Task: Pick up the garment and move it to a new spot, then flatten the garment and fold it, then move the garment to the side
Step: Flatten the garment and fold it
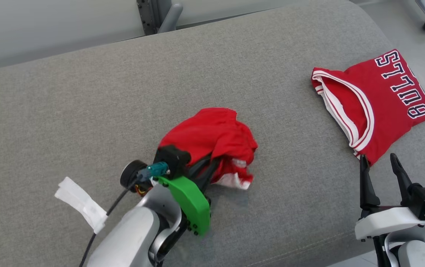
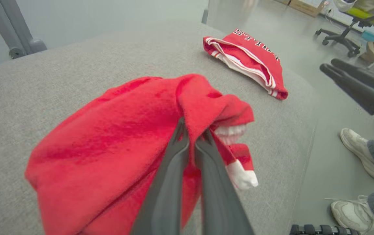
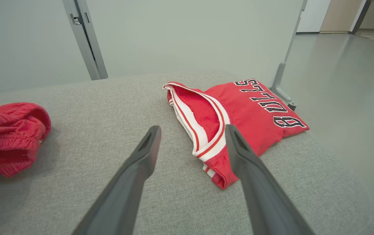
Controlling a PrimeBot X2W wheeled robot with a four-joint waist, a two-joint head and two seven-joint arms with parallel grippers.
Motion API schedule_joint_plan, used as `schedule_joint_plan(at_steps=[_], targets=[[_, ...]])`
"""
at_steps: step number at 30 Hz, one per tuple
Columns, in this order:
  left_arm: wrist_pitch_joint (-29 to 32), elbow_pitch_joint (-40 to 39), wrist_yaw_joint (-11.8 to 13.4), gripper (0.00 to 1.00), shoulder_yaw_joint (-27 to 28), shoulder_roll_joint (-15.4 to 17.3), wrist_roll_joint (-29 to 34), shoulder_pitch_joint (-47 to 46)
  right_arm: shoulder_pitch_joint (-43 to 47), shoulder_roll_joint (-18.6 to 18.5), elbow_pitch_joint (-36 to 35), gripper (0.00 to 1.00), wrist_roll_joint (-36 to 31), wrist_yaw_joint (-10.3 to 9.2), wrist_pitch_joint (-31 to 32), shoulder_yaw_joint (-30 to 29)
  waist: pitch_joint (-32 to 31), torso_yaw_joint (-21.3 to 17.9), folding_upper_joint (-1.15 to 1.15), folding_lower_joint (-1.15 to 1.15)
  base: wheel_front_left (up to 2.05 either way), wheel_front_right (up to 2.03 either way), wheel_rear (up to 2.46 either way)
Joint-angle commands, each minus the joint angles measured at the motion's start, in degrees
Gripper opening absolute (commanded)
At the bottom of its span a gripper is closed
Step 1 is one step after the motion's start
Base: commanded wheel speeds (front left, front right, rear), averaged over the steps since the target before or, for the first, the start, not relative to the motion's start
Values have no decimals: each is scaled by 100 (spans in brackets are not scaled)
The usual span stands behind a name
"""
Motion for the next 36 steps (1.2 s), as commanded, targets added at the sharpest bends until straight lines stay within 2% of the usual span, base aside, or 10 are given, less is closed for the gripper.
schedule_joint_plan(at_steps=[1,5,12,17,21,26,28,29,30,36], targets=[[-87,-124,24,0,265,-118,-292,-190,11,-8,30,100,-53,-11,-18,32,-65,92,0,0,0,0,0],[-271,-231,224,0,589,-378,-575,-377,-32,-8,61,100,-57,-11,-18,69,-104,117,0,0,0,0,0],[-1225,-309,1141,0,1365,-673,-1388,-301,-25,-9,84,100,-75,-11,-18,149,-214,45,0,0,0,0,0],[-1904,12,1588,0,1628,-702,-2648,196,77,-7,116,100,-64,-11,-18,122,-190,87,0,0,0,0,0],[-2082,616,1675,0,1417,-690,-3250,484,53,-7,111,100,-72,-11,-18,118,-106,174,0,0,0,0,0],[-2225,1423,1568,0,1142,-685,-3055,466,-48,-7,118,100,-99,-10,-18,160,-32,263,0,0,0,0,0],[-2248,1674,1500,36,1108,-679,-2971,408,-68,-9,119,100,-77,-10,-18,166,-12,289,0,0,0,0,0],[-2248,1770,1456,89,1076,-679,-2944,375,-72,-8,128,100,-36,-10,-18,156,-10,303,0,0,0,0,0],[-2244,1835,1423,100,1025,-654,-2889,331,-69,-8,131,100,-36,-10,-18,147,-10,318,0,0,0,0,0],[-2257,1803,1447,100,670,-230,-2289,112,-1,-8,141,100,-66,-10,-18,149,-27,348,0,0,0,0,0]])
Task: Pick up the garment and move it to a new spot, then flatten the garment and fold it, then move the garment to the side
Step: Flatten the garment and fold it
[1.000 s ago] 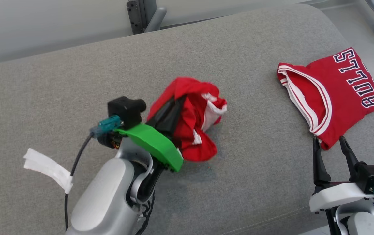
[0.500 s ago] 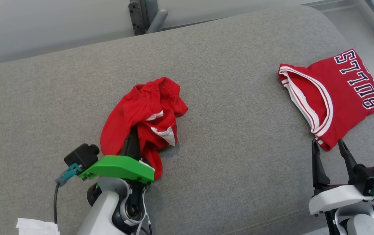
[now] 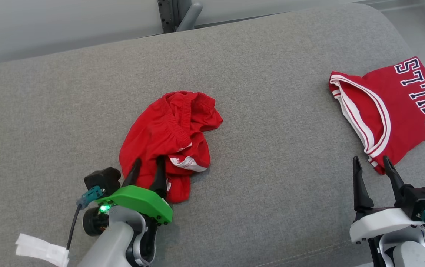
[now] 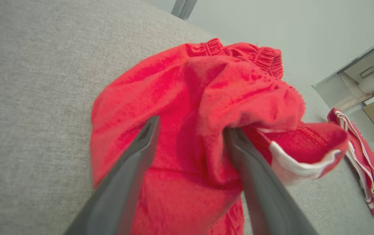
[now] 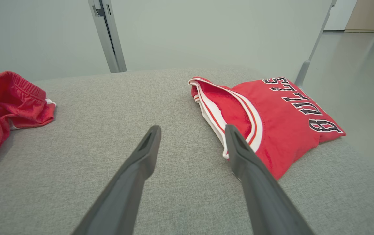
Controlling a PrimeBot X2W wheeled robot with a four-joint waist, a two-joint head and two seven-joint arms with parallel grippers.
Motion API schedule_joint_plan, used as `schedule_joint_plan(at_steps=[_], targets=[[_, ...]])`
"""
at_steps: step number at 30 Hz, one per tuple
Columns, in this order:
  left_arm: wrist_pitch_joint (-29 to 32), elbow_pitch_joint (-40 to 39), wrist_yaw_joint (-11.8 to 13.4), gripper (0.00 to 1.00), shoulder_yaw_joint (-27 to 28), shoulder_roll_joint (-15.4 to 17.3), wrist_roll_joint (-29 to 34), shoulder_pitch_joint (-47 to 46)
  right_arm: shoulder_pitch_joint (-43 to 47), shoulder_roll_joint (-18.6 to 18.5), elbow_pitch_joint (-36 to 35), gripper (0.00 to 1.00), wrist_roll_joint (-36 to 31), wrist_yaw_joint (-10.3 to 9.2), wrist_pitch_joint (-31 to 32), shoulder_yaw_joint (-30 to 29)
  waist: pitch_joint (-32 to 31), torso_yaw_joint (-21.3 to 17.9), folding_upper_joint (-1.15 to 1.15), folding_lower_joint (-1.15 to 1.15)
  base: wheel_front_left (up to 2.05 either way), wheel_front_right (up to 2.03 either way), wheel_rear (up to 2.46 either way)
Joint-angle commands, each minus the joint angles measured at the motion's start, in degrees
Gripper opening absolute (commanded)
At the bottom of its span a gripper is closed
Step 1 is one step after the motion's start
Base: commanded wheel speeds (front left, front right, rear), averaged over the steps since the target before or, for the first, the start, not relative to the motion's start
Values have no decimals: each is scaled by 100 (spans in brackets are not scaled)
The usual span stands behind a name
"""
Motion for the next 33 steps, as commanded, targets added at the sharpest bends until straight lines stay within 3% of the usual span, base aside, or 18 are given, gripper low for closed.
schedule_joint_plan(at_steps=[1,9,18,31,32,33], targets=[[43,-110,61,100,-120,177,231,-91,35,-9,13,100,-4,-11,-18,-5,-15,-5,0,0,0,0,0],[928,-1273,266,100,-779,1006,957,-279,44,-8,20,100,55,-10,-18,-20,-19,7,0,0,0,0,0],[1892,-2000,319,100,-1271,1249,1335,-747,-103,-10,41,100,137,-11,-18,67,72,-84,0,0,0,0,0],[2474,-1574,386,100,-1667,1570,1750,-1049,-105,-8,36,100,259,-11,-18,38,195,-390,0,0,0,0,0],[2505,-1542,346,84,-1696,1610,1775,-1056,-101,-8,36,100,262,-10,-18,32,196,-392,0,0,0,0,0],[2499,-1521,330,45,-1716,1654,1820,-1086,-97,-8,38,100,265,-10,-18,26,197,-390,0,0,0,0,0]])
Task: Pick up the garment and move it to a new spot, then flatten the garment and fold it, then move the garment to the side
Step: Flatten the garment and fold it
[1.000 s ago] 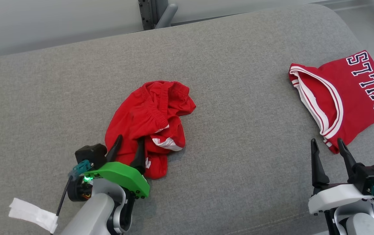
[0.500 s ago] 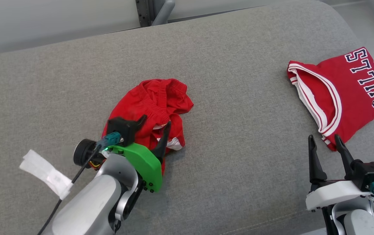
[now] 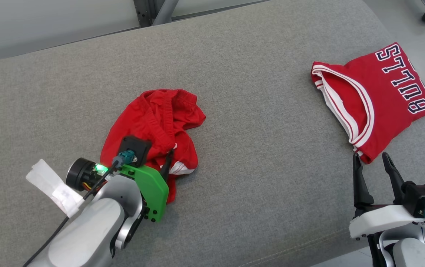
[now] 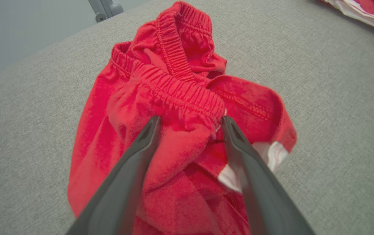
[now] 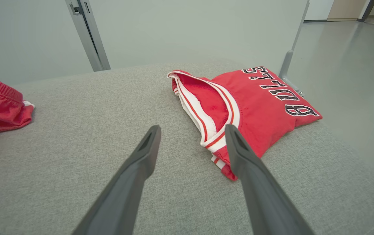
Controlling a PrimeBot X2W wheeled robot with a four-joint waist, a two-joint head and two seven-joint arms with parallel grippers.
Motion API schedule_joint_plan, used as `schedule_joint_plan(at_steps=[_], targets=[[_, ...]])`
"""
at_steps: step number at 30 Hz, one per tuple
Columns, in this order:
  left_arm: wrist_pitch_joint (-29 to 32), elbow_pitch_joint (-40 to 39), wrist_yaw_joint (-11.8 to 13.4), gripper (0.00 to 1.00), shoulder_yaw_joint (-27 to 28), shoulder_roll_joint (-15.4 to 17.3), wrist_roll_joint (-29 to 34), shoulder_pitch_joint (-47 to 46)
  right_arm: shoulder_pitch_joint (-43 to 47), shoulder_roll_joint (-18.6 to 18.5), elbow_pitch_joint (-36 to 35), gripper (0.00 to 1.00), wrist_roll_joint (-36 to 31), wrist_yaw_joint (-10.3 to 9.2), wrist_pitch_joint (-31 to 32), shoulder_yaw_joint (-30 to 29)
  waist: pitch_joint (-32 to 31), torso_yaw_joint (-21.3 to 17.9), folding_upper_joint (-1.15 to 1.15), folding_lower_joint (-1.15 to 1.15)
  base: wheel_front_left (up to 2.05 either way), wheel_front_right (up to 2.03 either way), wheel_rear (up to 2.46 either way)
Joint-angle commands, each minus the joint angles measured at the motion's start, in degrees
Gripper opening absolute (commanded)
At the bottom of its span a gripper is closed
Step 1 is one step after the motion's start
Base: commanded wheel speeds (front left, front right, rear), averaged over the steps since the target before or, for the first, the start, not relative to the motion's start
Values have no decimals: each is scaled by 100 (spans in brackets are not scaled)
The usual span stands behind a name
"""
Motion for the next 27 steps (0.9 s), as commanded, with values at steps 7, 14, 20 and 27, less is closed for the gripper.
schedule_joint_plan(at_steps=[7,14,20,27], targets=[[-337,-142,-94,0,277,-32,-185,-260,-24,-7,14,100,15,-10,-18,22,-22,93,0,0,0,0,0],[-1084,-646,175,0,1030,-409,-717,-191,-35,-8,21,100,29,-10,-18,81,-103,213,0,0,0,0,0],[-1712,-815,603,0,1864,-394,-1067,137,44,-7,18,100,-26,-11,-18,86,-198,299,0,0,0,0,0],[-2283,-473,876,0,2717,-219,-1529,979,123,-8,-6,100,-134,-11,-18,59,-195,447,0,0,0,0,0]])
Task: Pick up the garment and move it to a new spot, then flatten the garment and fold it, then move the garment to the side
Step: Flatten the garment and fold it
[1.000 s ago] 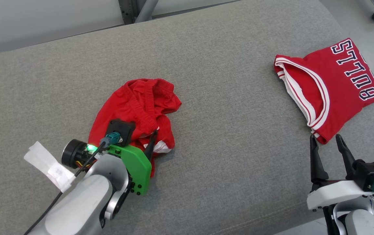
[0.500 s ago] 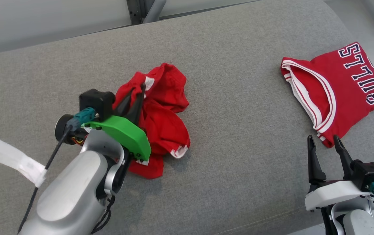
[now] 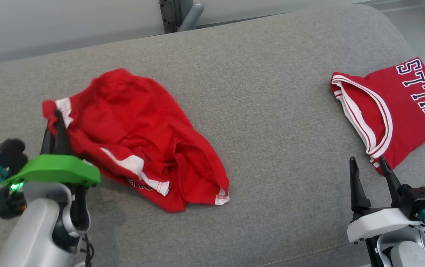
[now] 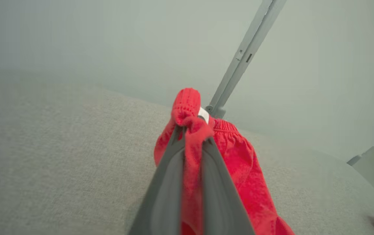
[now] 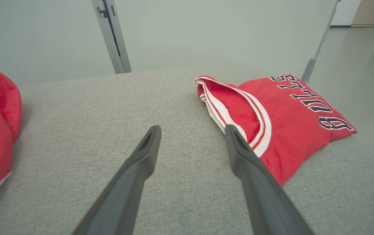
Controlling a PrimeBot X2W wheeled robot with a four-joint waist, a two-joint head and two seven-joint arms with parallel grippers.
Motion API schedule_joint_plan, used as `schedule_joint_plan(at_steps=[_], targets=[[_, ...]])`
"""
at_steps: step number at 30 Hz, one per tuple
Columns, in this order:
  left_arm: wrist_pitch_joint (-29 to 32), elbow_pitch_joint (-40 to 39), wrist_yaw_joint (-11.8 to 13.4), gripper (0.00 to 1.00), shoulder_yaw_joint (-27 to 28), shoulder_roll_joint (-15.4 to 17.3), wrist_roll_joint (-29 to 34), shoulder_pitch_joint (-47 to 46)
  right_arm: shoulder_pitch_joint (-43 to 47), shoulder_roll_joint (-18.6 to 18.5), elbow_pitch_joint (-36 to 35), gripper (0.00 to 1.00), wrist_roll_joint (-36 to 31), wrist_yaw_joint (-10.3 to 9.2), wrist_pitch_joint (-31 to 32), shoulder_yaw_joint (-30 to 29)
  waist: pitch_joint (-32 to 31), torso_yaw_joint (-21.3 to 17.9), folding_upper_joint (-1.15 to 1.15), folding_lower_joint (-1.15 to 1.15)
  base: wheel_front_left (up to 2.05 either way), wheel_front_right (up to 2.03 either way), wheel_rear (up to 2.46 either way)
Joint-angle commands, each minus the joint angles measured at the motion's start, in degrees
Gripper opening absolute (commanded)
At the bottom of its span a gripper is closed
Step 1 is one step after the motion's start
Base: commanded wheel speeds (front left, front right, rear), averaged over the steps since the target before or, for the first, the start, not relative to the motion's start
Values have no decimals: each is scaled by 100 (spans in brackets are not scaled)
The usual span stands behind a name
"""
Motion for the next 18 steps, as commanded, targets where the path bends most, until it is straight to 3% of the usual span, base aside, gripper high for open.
schedule_joint_plan(at_steps=[1,11,13,14,15,18], targets=[[-75,65,32,0,123,24,-82,209,60,-7,-15,100,-71,-10,-18,-21,13,59,0,0,0,0,0],[-332,520,-250,0,890,-355,-313,1281,98,-9,-7,100,-251,-9,-18,-73,11,432,0,0,0,0,0],[-341,632,-320,18,944,-445,-240,1346,86,-7,-6,100,-283,-9,-18,-58,8,508,0,0,0,0,0],[-338,673,-371,40,961,-478,-198,1356,81,-7,1,100,-292,-9,-18,-39,5,537,0,0,0,0,0],[-340,708,-384,96,1000,-504,-113,1363,75,-7,11,100,-301,-9,-18,-24,0,557,0,0,0,0,0],[-338,695,-448,100,886,-525,102,1431,56,-9,32,100,-303,-10,-18,5,-24,585,0,0,0,0,0]])
